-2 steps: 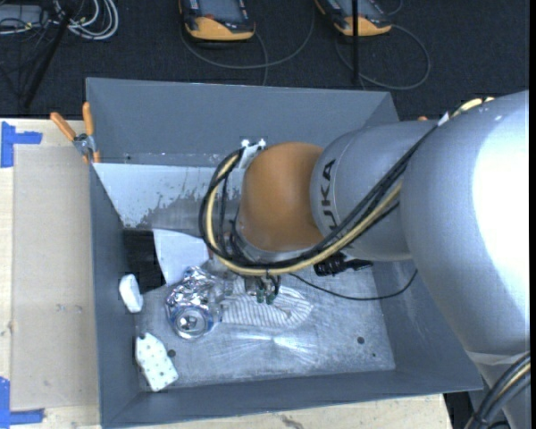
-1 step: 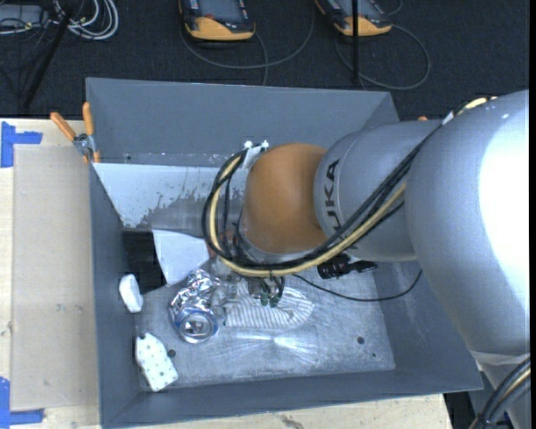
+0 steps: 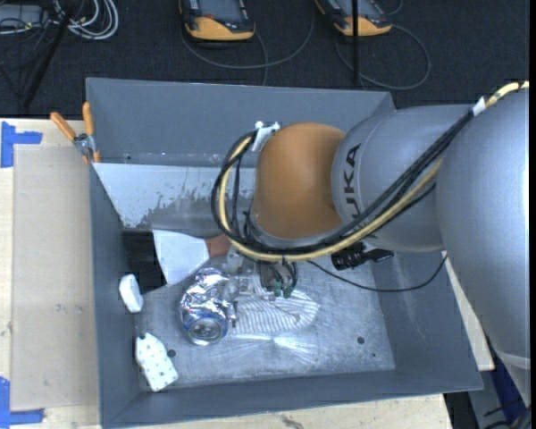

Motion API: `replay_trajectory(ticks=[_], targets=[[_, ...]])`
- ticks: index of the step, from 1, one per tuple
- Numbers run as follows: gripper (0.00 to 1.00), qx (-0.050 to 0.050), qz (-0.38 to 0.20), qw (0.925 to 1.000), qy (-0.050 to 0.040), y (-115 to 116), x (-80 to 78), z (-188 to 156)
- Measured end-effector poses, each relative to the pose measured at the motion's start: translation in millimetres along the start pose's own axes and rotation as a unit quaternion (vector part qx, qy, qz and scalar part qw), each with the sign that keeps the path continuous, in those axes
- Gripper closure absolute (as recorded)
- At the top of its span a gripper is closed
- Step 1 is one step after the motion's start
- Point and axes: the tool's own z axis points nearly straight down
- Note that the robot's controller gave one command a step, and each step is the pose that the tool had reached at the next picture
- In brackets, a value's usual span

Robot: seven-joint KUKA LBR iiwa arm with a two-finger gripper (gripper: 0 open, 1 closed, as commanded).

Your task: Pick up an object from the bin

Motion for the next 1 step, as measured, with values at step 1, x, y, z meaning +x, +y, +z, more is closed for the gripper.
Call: replay_trajectory(ticks=[1], targets=[[1.0,-0.001,0.032,0.9995,-0.0062,-44.0,-10.4,-201.8]])
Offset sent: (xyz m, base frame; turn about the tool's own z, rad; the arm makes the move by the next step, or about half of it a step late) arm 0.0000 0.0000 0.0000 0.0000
